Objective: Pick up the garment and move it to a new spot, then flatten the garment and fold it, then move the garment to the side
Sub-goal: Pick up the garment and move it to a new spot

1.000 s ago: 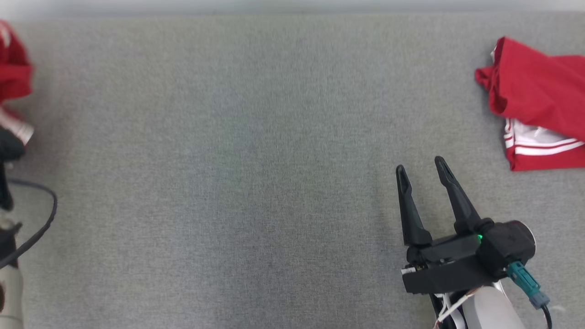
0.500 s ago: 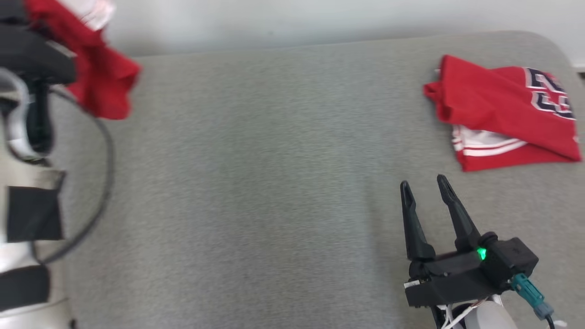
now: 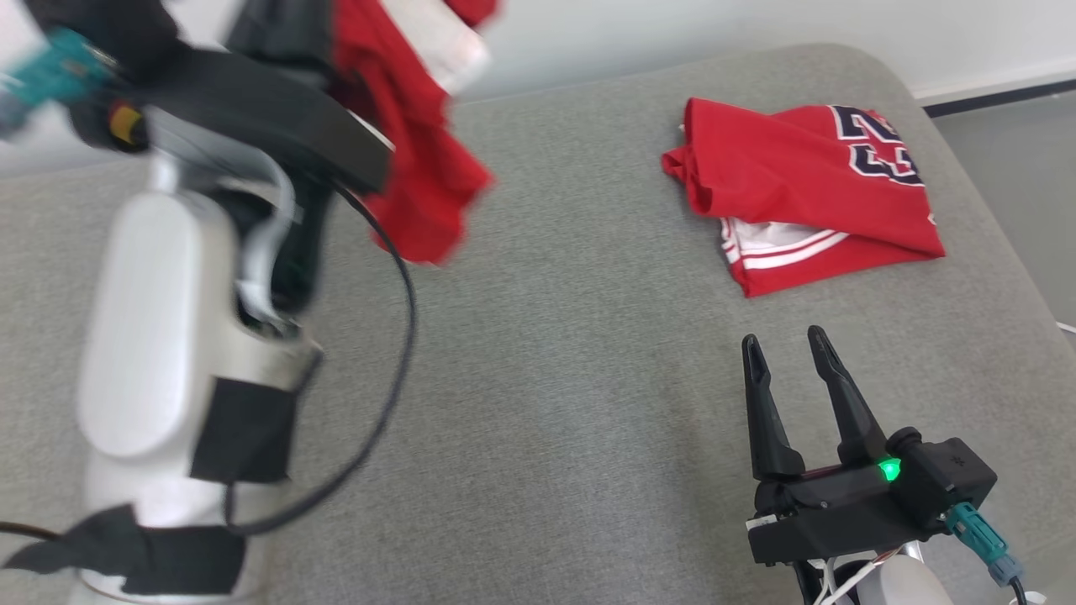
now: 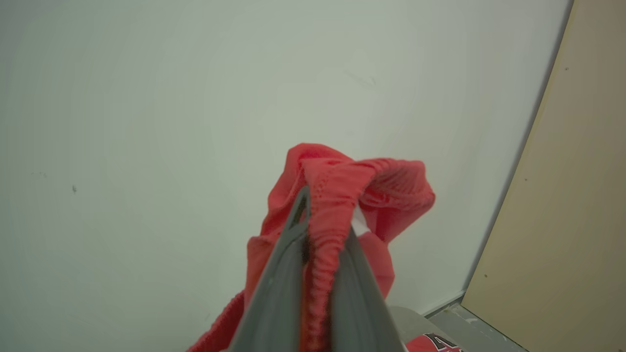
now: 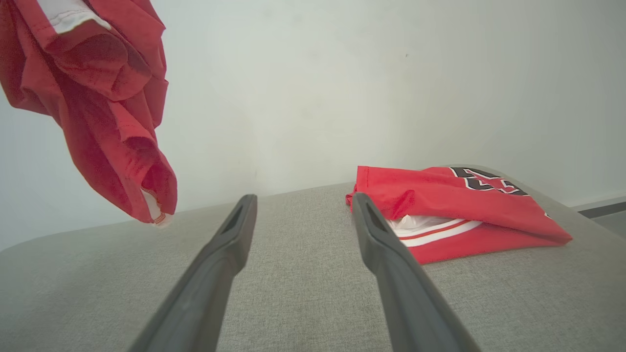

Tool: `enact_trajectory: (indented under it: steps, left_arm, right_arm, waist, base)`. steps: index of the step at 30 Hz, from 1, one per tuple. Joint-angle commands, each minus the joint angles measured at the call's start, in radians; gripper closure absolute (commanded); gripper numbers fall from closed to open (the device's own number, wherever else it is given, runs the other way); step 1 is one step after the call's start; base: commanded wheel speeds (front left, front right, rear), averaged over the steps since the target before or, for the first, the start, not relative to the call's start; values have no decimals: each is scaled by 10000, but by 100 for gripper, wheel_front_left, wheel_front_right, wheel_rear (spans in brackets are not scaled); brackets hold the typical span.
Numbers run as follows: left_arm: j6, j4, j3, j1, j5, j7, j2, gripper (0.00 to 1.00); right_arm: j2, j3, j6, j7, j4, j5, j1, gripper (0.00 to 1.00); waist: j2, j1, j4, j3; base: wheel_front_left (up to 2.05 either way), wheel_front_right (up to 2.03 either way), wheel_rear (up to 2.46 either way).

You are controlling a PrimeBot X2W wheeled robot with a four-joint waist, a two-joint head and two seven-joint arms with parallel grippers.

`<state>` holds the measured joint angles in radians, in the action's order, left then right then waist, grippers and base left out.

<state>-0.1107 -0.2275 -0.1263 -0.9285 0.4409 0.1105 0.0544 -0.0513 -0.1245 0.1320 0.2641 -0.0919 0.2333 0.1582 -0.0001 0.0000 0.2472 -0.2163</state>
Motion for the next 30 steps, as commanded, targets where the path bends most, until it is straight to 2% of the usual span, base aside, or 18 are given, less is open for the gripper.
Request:
enact_trajectory:
  steps: [1, 4, 9, 13, 19, 27, 28, 29, 30]
  left_arm:
    - [136, -147, -307, 308, 339, -203, -19, 100]
    - [437, -421, -1156, 740, 1359, -600, -31, 100]
    - [774, -1003, -1986, 1665, 2054, -1177, -27, 100]
    - [999, -1772, -2225, 2872, 2261, -1768, -21, 100]
    - [933, -3041, -2130, 4443, 2467, -2460, 98, 100]
    - [665, -3905, -2150, 5420, 2668, -3178, 87, 100]
    - [630, -3964, -2164, 5483, 2692, -3220, 78, 82]
    - [594, -3994, -2167, 5530, 2718, -3282, 73, 75]
    - [573, -3986, -2141, 5574, 2722, -3347, 71, 54]
  right_arm:
    - [11, 40, -19, -2, -37, -2, -177, 0]
    - [15, 93, -19, -2, -76, -70, -195, 0]
    - [13, 119, -19, -2, -149, -186, -162, 0]
    - [13, 97, -19, -2, -295, -281, -102, 0]
    - [12, 13, -19, -2, -457, -347, -147, 0]
    - [11, -49, -19, -2, -643, -427, -420, 0]
    - [9, -68, -19, -2, -657, -424, -441, 0]
    - [9, -65, -19, -2, -663, -442, -466, 0]
    - [9, -65, -19, -2, -659, -455, -511, 0]
  waist:
    - [1, 0, 128, -9]
    - [1, 0, 85, -21]
    - [1, 0, -77, -56]
    - [1, 0, -293, -67]
    - [1, 0, -592, 10]
    - [1, 0, -961, 432]
    - [1, 0, -997, 496]
    - [1, 0, -1048, 583]
    - [1, 0, -1092, 655]
  base:
    - [0, 0, 0]
    - [0, 0, 0]
    - [0, 0, 0]
    - [0, 0, 0]
    - [0, 0, 0]
    - [0, 0, 0]
    - [0, 0, 0]
    - [0, 0, 0]
    - [0, 0, 0]
